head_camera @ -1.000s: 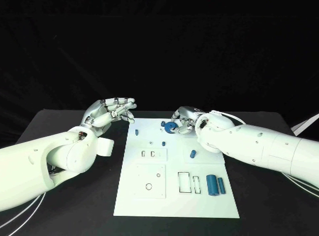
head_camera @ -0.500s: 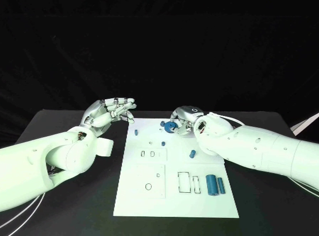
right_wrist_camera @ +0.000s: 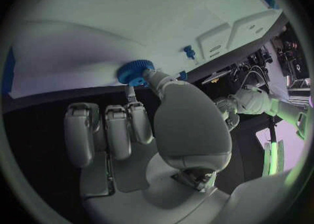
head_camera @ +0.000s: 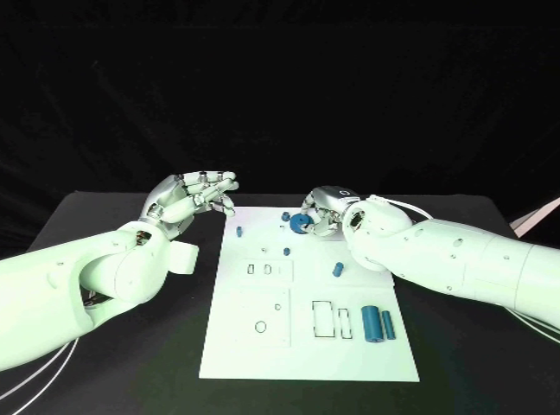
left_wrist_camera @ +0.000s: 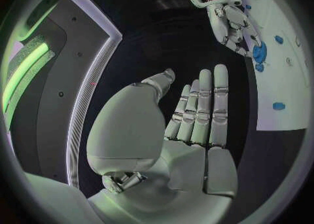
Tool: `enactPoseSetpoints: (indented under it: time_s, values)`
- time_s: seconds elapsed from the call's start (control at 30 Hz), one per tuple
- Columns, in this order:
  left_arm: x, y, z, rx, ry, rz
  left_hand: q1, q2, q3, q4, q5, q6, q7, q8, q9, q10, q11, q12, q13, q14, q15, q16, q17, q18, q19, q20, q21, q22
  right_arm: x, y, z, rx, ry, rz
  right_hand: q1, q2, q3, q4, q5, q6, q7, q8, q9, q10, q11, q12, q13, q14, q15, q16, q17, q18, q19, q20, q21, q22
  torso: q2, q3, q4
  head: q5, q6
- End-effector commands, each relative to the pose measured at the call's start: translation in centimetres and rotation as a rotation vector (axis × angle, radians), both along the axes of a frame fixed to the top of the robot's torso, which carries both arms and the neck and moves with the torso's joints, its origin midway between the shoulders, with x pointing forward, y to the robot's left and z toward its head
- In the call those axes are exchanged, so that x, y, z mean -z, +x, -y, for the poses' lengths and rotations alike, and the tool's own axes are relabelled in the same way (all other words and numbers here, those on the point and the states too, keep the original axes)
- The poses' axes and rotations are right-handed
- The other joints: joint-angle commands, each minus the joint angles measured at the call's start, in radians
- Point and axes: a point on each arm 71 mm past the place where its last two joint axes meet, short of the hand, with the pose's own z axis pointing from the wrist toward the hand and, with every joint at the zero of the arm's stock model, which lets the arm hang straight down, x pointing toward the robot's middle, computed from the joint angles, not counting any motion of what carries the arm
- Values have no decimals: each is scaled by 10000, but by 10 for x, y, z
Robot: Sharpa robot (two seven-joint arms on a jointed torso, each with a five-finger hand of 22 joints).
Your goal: Assemble the parts on the task board
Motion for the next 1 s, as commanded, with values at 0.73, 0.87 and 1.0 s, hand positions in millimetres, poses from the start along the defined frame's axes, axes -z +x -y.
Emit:
enactPoseSetpoints:
  time_s: [0.73,0.87,1.0]
  values:
    - [-1,0,1,44,-5,-3,-192,1,694,-62,100,-1,34,91,194,53,19,-96,138,-145,-31,185,158,204,-206,-32,160,208,10,-2,4,108,216,-1058,-404,168,916,-164,585,466,-69,423,337,240,-120,203,1442,1005,-130,147,2286,-267,666,-146,259,2269,-3,-9,7,16,-9]
    - [-1,0,1,45,-4,-4,-192,1,694,-62,100,-1,34,91,194,53,19,-96,138,-145,-31,185,158,204,-206,-32,160,208,7,-4,3,150,368,-644,-488,125,908,-180,625,533,-96,477,373,326,-141,283,1542,1012,-147,159,2315,-291,724,-159,338,2338,-3,-7,2,15,-4]
    - [-1,0,1,49,-5,-6,-192,1,694,-62,100,-1,34,91,194,53,19,-96,138,-145,-31,185,158,204,-206,-32,160,208,6,-4,3,182,386,-555,-529,114,900,-177,618,559,-107,498,387,335,-149,290,1551,1012,-154,158,2311,-289,719,-165,330,2333,1,-11,7,17,-5]
